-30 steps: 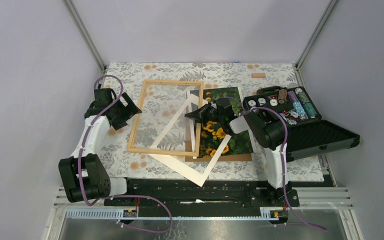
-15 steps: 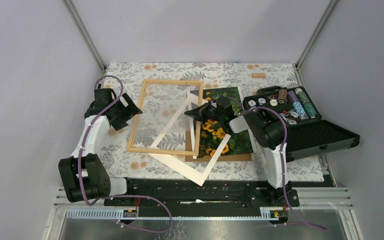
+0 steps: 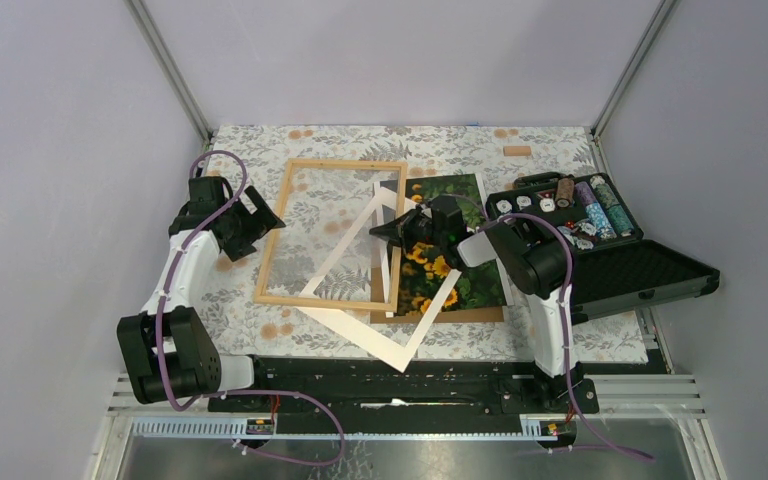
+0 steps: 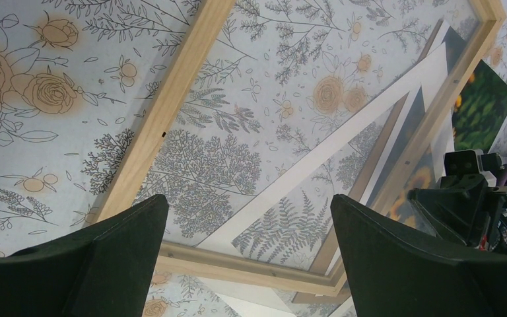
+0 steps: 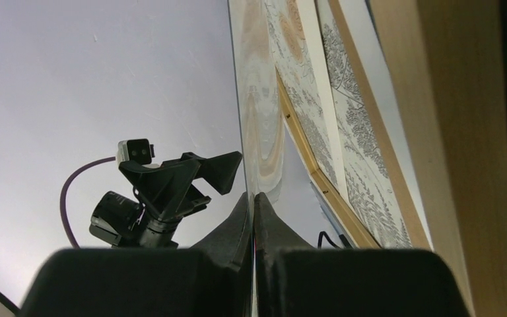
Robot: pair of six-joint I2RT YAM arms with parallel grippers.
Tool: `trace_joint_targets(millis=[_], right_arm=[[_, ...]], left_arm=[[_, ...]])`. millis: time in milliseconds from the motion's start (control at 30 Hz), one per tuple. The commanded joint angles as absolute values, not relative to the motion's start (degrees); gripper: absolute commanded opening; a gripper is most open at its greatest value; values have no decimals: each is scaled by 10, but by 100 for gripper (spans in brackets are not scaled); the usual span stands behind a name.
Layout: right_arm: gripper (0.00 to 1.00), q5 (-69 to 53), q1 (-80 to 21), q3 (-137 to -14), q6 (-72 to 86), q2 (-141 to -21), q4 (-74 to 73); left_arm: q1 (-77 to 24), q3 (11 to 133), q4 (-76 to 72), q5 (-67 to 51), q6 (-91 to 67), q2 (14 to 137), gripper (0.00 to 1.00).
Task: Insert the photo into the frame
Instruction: Place the photo frame item in the photo frame.
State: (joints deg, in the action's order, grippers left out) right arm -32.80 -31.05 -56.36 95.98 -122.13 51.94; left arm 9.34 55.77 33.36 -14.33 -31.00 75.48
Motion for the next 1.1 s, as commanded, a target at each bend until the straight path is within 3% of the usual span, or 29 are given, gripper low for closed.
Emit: trace_joint_targets(millis=[0,333,633,1067], right_arm=[[1,-304,-316,-563,940,-1236,530],[1,-295,-324,-561,934,-1253,540],[3,-294,-325,-556,924,-1258,541],[12,-288,-325,-559,891,-1263,527]], left_arm=[[92,577,321,-151,-300,754,99],[92,562,304,-155,-305,757,99],[116,579,212,-170,-368,830,99],[117,593,173,-193,-394,871,99]])
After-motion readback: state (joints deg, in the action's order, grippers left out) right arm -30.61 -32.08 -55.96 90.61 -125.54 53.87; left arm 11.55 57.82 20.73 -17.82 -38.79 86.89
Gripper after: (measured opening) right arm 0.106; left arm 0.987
